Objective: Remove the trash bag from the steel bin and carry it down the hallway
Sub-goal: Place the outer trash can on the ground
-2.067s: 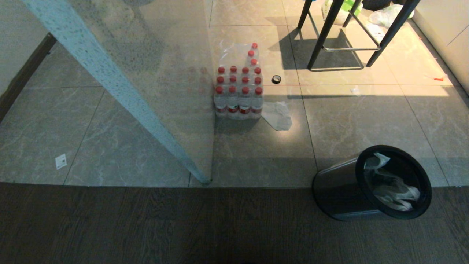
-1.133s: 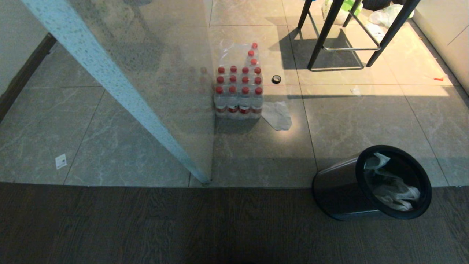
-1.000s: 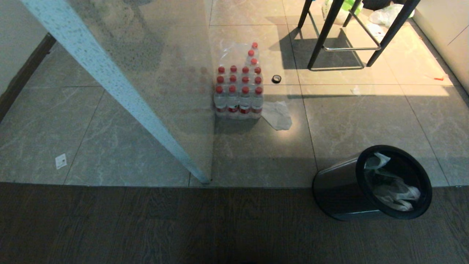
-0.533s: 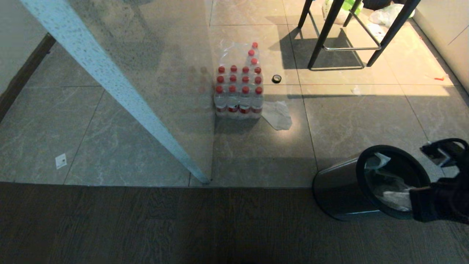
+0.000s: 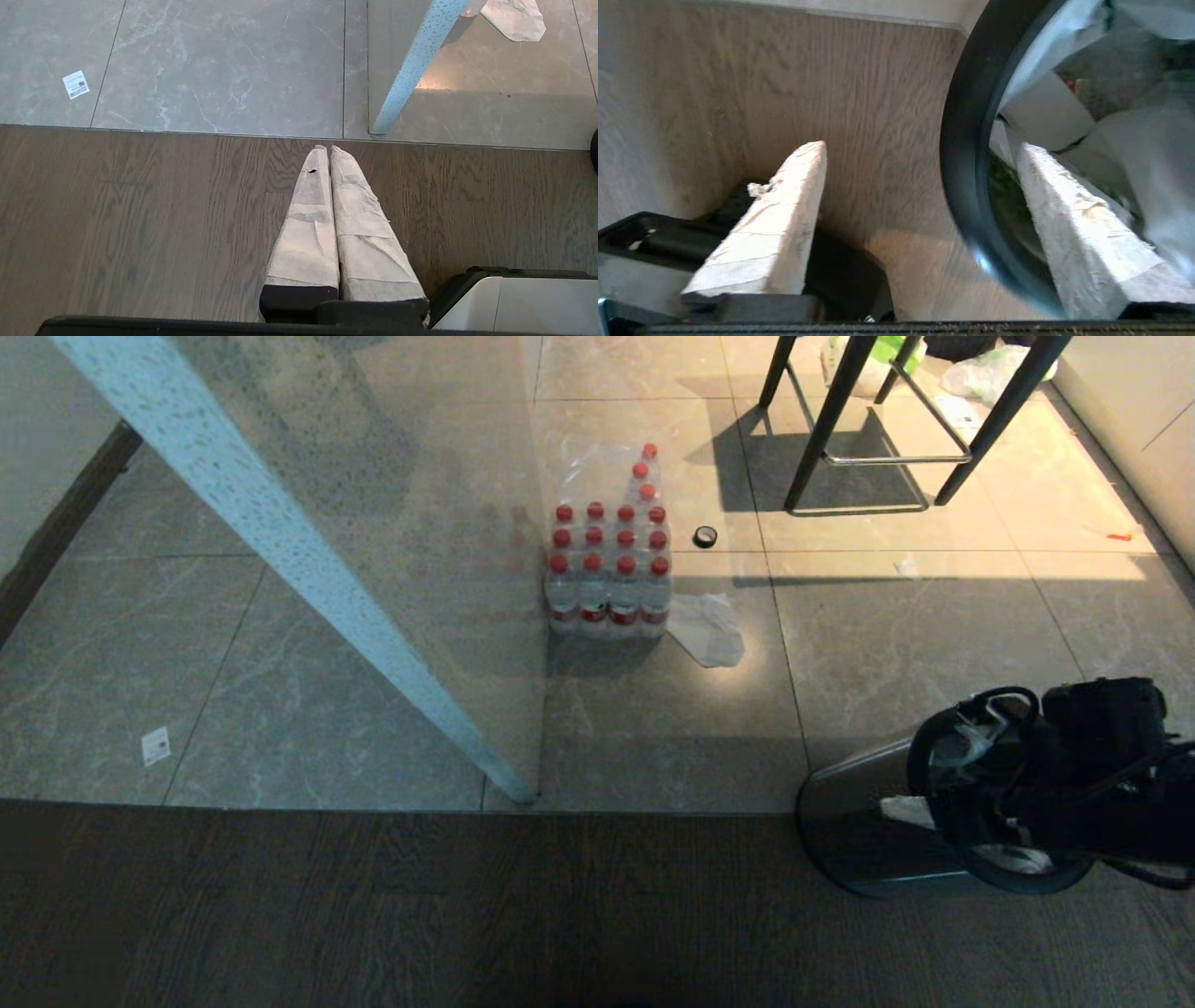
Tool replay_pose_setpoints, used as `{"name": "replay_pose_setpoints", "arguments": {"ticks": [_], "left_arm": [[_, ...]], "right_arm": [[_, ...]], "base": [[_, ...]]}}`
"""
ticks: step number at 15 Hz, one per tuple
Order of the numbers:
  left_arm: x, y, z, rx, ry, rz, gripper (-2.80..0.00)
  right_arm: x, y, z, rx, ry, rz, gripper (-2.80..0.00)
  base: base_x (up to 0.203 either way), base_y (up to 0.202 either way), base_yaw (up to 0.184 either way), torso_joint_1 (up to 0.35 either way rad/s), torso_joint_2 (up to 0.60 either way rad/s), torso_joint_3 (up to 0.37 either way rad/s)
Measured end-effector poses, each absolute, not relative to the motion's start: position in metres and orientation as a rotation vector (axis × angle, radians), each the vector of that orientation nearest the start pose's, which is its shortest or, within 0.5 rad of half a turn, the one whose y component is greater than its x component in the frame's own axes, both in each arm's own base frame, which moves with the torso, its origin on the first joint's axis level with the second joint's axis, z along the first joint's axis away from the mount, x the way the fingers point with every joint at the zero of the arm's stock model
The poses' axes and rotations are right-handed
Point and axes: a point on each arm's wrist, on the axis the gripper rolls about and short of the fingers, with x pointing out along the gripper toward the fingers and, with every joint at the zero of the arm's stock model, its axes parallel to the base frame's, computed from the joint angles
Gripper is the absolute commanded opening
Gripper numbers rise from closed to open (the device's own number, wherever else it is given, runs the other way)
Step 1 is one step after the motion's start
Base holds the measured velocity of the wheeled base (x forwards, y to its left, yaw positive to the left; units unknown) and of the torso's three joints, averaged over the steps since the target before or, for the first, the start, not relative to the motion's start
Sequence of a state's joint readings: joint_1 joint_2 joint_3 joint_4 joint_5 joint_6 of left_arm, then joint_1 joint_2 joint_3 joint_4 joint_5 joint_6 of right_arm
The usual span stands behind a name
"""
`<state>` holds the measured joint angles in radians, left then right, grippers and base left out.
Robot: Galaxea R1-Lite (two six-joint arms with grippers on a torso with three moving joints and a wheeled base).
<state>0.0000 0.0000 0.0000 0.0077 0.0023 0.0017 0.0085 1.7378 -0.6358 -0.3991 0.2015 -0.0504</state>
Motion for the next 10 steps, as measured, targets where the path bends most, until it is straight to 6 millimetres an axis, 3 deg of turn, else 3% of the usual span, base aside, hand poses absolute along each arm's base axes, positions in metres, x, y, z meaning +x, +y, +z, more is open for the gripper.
{"name": "replay_pose_setpoints", "arguments": {"ticks": [6, 7, 10], "left_arm": [[-0.023, 0.0, 0.075, 0.002, 0.008, 0.003, -2.8], [-0.023, 0.0, 0.075, 0.002, 0.008, 0.002, -2.8], [-0.023, 0.0, 0.075, 0.002, 0.008, 0.003, -2.8]], "right_arm": [[0.306, 0.005, 0.08, 0.035, 0.727, 0.206, 0.0], [0.31, 0.003, 0.076, 0.039, 0.726, 0.201, -2.8], [0.322, -0.002, 0.072, 0.029, 0.705, 0.189, -2.8]], "base": [[0.0, 0.0, 0.0, 0.0, 0.0, 0.0], [0.0, 0.0, 0.0, 0.0, 0.0, 0.0], [0.0, 0.0, 0.0, 0.0, 0.0, 0.0]]}}
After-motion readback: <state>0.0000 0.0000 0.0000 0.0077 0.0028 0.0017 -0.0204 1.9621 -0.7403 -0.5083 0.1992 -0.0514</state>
